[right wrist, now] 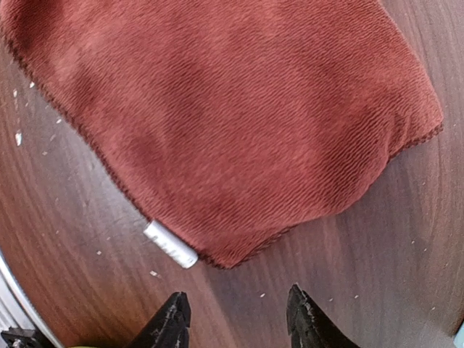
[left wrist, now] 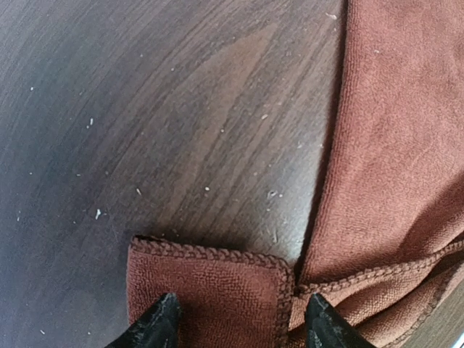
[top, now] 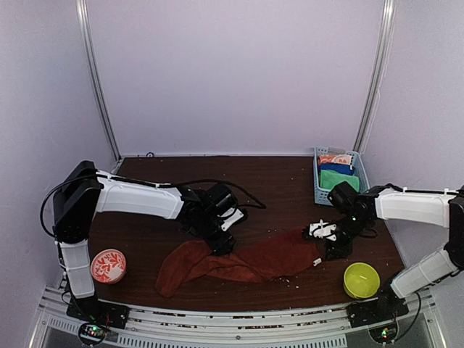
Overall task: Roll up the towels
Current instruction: Adjust the towel at the center of the board.
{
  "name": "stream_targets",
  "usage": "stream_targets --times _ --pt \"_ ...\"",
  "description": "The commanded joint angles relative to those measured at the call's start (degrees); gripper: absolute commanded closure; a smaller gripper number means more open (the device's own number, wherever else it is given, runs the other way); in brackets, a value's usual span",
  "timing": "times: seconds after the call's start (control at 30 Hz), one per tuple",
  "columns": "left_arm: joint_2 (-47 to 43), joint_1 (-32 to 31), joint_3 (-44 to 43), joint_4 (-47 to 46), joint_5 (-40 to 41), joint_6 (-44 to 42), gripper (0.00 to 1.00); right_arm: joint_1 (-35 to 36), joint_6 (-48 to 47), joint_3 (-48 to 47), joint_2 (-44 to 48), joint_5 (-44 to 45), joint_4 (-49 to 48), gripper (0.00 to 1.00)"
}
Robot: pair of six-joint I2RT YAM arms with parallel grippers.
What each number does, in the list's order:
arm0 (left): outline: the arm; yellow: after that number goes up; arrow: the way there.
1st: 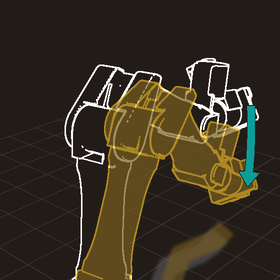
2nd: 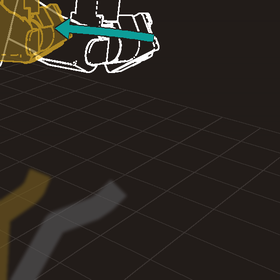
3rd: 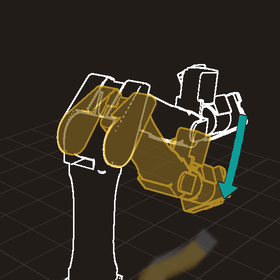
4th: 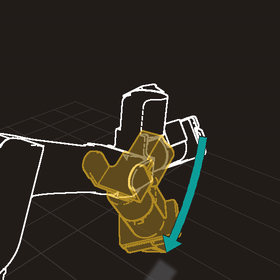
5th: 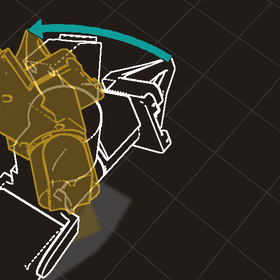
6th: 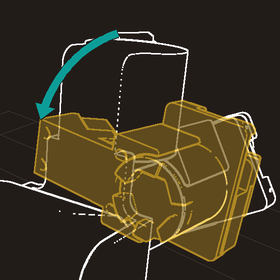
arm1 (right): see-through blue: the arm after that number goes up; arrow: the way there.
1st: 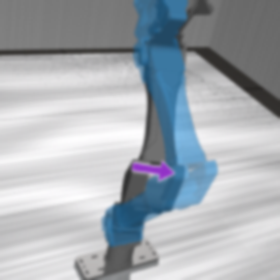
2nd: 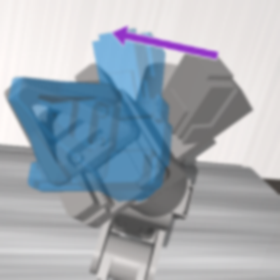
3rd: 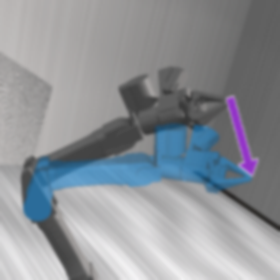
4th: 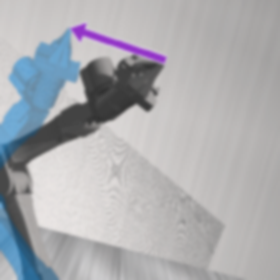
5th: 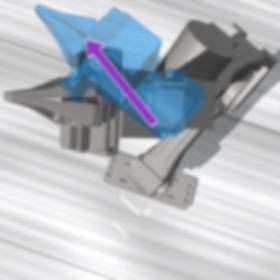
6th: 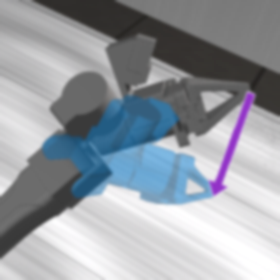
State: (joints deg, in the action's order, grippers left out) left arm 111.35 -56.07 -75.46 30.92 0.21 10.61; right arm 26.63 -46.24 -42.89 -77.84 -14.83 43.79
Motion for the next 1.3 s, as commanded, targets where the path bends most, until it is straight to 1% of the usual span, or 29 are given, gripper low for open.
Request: stream_targets --times 0.0,0.1,0.27,0.4,0.57,0.7,0.8,0.9,0.93,1.0,1.03,1.07,1.1,1.17,1.23,1.27 --pt "0.59 0.43 -1.99 -2.16 2.36 1.89 0.40 0.26 -1.31 0.05 -1.66 1.47 -4.86 0.53" --pt "1.03 0.77 -2.46 -1.58 3.22 2.21 0.40 0.50 -1.18 -0.01 -3.95 1.50 -6.43 0.52" --pt "0.44 1.25 -2.79 -0.84 3.81 2.34 0.41 1.38 -2.99 -0.21 -7.71 0.88 -4.06 0.52" --pt "-0.87 2.01 -2.30 -0.95 3.84 2.58 0.41 1.40 -2.43 -0.79 -6.88 2.01 -2.22 0.52" --pt "-1.81 2.45 -1.05 -1.22 4.01 2.75 0.41 1.49 -2.19 -2.60 -2.97 1.39 1.48 0.51" --pt "-1.38 2.50 -0.21 -1.74 3.80 3.05 0.41 2.13 -0.71 -2.19 -3.06 0.15 -0.18 0.50" --pt "-0.83 2.59 -0.59 -1.60 3.77 3.23 0.41 2.52 0.07 -1.48 -5.96 -0.22 -1.76 0.52" --pt "-0.83 2.64 -0.97 -1.31 4.30 3.65 0.41 2.72 0.20 -0.07 -7.84 1.18 -3.92 0.54" --pt "-0.87 2.64 -1.08 -1.23 4.39 3.71 0.41 2.78 0.39 0.38 -8.45 2.04 -4.75 0.55" --pt "-0.79 2.61 -1.14 -1.28 4.36 3.72 0.40 2.81 1.12 0.58 -9.41 3.71 -6.16 0.64" --pt "-0.68 2.63 -1.13 -1.25 4.34 3.67 0.40 2.81 1.73 0.42 -9.70 4.32 -6.59 0.74" --pt "-0.48 2.64 -1.32 -1.25 4.40 3.60 0.40 2.81 2.36 0.04 -9.77 4.74 -6.85 0.82" --pt "-0.20 2.61 -1.58 -1.24 4.57 3.46 0.41 2.81 2.53 -0.55 -9.62 4.80 -6.83 0.88" --pt "0.40 2.67 -2.37 -1.28 4.86 3.22 0.43 2.81 4.44 -1.79 -8.56 4.54 -6.63 0.94" --pt "0.85 2.72 -3.55 -1.30 4.89 3.10 0.50 2.81 5.35 -3.15 -7.01 3.98 -5.65 0.96" --pt "0.88 2.72 -4.16 -1.28 4.89 3.02 0.55 2.73 5.73 -4.02 -6.29 3.94 -5.12 0.97"
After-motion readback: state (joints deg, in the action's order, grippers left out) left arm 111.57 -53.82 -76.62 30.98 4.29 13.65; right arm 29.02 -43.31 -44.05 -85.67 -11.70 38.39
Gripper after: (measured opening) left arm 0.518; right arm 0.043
